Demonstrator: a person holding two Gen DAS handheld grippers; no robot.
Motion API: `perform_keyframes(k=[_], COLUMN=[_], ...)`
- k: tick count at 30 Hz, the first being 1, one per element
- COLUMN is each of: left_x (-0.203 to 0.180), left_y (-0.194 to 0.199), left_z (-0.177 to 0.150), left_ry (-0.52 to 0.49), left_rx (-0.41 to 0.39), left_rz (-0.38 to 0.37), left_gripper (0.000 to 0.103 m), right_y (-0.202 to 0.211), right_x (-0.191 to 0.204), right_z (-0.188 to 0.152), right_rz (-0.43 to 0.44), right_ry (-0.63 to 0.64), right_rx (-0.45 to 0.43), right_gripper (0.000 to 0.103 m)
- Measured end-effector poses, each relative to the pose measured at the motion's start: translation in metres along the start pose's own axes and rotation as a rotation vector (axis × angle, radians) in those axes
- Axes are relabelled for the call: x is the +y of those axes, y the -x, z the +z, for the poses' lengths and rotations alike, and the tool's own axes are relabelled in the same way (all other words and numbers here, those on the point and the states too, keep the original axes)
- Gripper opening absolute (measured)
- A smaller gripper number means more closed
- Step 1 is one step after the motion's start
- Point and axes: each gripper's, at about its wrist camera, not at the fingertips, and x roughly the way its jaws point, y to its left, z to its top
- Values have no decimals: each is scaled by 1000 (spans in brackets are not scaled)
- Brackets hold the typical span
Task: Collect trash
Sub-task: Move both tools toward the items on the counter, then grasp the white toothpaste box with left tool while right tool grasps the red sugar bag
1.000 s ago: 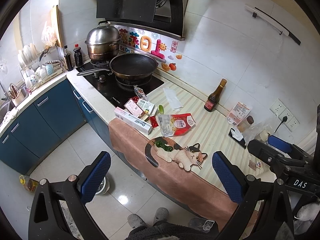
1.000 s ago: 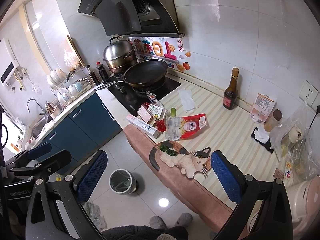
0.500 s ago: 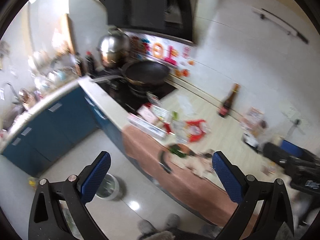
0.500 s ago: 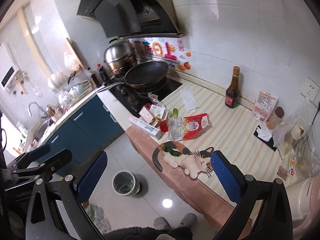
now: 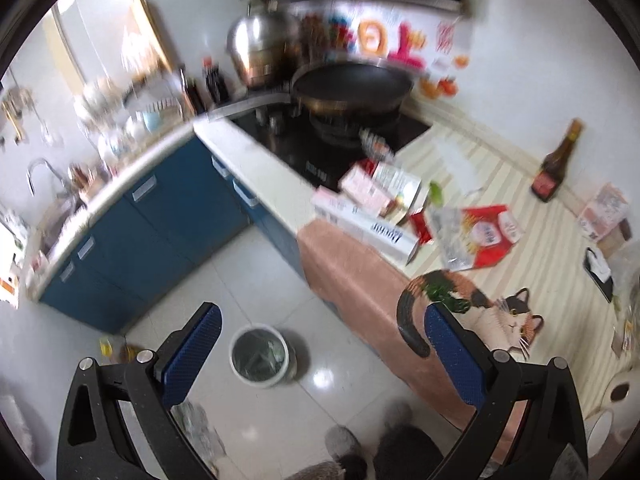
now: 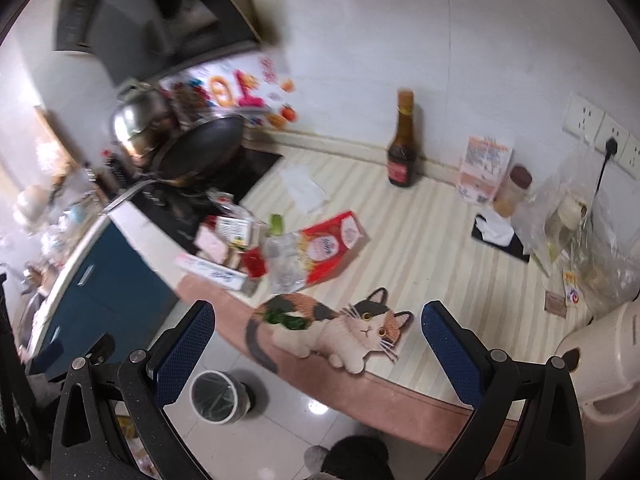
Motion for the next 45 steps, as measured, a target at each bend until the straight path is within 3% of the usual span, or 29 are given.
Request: perform_keyframes(k=[2,6,8,13,15,17,20,22,24,25,26,27,28,29,30,33,35,40,45], left_x=[-1,-8,-12,-15,-17,-18,-20,-24,-30,-35,-38,-41,-45,-50,-56,-80,-91,-96,-98], left_y=[-30,-97,-126,-199,-230,-256,-278,-287,-293,-295,-294,-290,-284,-281,-277,-254,-244,-240,-232], left_z=[9,35,46,66,69,70,73,75,78,79,78,77,77,76,76,59,45,28,36], left_ry=[33,79,108,285,386,499,611,640,618,582,550,507,452,391,333,65,-39,-39,-23], left_rx=[63,156,211,399,489,563,608,618,621,621,618,604,589,580,569,530,518,556,548], left_rz=[3,62,68,-54,-141,-204,-244,-242,-219,-198,-185,-165,-133,-100,-79,6,38,35,29], left_gripper=[103,103,103,103,100,97,95,81,65,46,41,40,40,40,40,36,35,36,36], right_y=[-34,-124,-164,-271,-302,-334,-365,-376,-386,-391,-391,-392,-395,-396,-396,-388,-382,-388,-400], right_x=[-4,-14,-23,-60,-68,-73,-77,-76,-71,-68,-63,-59,-53,-48,-45,-38,-34,-25,-26], right_z=[8,31,38,47,43,35,25,23,20,20,24,27,30,33,37,51,60,65,63], right_rz=[-16,-41,-39,-1,-9,-9,32,61,75,86,75,92,112,103,94,26,-19,-58,-23], right_ry=[-16,-22,-51,-214,-260,-301,-384,-412,-425,-431,-427,-420,-396,-371,-357,-270,-181,-45,-68], right_rx=[42,160,216,373,421,484,563,581,579,576,556,536,528,523,509,445,411,439,485], right_gripper=[103,84,84,83,75,74,74,74,73,74,64,44,32,14,11,6,6,6,9])
